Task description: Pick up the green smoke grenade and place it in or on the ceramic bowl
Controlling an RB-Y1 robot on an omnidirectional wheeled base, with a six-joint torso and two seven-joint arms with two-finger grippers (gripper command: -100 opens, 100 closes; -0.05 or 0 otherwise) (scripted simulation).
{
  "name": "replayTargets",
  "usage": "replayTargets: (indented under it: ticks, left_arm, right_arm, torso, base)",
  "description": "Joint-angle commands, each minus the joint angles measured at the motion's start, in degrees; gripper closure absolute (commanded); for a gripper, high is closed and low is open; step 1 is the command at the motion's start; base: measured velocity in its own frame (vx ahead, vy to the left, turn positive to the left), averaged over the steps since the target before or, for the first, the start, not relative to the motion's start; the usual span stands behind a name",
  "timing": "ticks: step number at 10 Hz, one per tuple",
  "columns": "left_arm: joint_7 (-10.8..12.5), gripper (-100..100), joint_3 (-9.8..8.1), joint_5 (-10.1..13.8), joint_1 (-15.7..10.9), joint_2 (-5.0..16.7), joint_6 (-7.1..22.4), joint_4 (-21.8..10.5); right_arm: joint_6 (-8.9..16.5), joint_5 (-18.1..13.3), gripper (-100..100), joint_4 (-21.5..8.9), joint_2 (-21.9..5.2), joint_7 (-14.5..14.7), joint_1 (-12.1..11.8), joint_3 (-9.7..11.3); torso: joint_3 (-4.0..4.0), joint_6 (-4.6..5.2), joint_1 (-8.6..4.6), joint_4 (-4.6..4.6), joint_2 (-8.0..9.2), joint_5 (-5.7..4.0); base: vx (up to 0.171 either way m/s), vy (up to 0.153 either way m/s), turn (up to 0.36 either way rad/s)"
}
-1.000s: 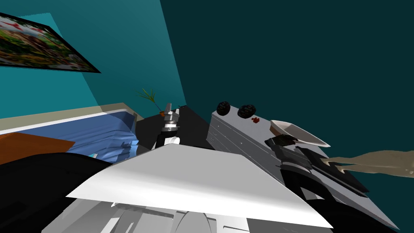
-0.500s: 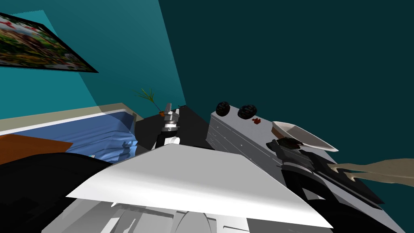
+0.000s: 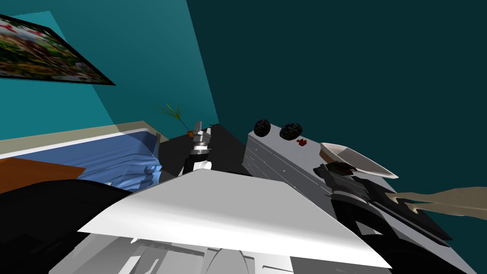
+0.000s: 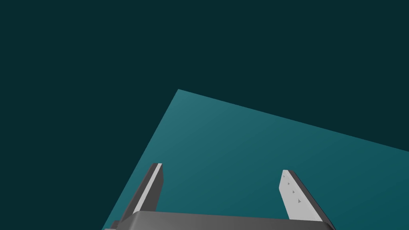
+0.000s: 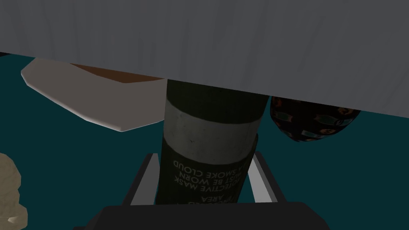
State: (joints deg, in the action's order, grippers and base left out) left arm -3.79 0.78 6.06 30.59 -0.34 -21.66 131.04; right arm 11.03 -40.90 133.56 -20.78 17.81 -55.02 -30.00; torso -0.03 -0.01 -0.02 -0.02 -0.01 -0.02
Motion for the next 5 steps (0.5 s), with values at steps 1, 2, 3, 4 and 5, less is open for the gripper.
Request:
replayTargets:
  ticks: [1,2,3,4,5]
  left_arm:
    - [0.0,0,0.0,0.0,0.0,0.0,0.0,0.0]
    - [0.0,0,0.0,0.0,0.0,0.0,0.0,0.0]
    - [0.0,0,0.01,0.0,0.0,0.0,0.0,0.0]
    - [0.0,0,0.01,0.0,0.0,0.0,0.0,0.0]
    - [0.0,0,0.01,0.0,0.0,0.0,0.0,0.0]
  right_arm:
    - [0.0,0.0,0,0.0,0.0,0.0,0.0,0.0]
    - [0.0,0.1,100,-0.3,0.2,-0.2,0.4,0.1]
    - [0.0,0.1,100,-0.3,0.2,-0.2,0.4,0.1]
    - [-0.1,0.1,100,-0.7,0.3,-0.4,0.9,0.2]
    - [-0.1,0.2,100,-1.2,0.3,-0.7,1.7,0.3]
  torso:
    - [0.0,0.0,0.0,0.0,0.0,0.0]
    - [0.0,0.0,0.0,0.0,0.0,0.0]
    - [0.17,0.11,0.41,-0.02,0.41,-0.13]
    - [0.34,0.2,0.58,-0.01,0.73,-0.24]
    - [0.41,0.27,0.59,-0.03,0.87,-0.36]
  base:
    - [0.0,0.0,0.0]
    - [-0.11,0.112,-0.067]
    - [-0.15,0.133,-0.077]
    - [-0.128,0.116,-0.07]
    - [-0.155,0.149,-0.087]
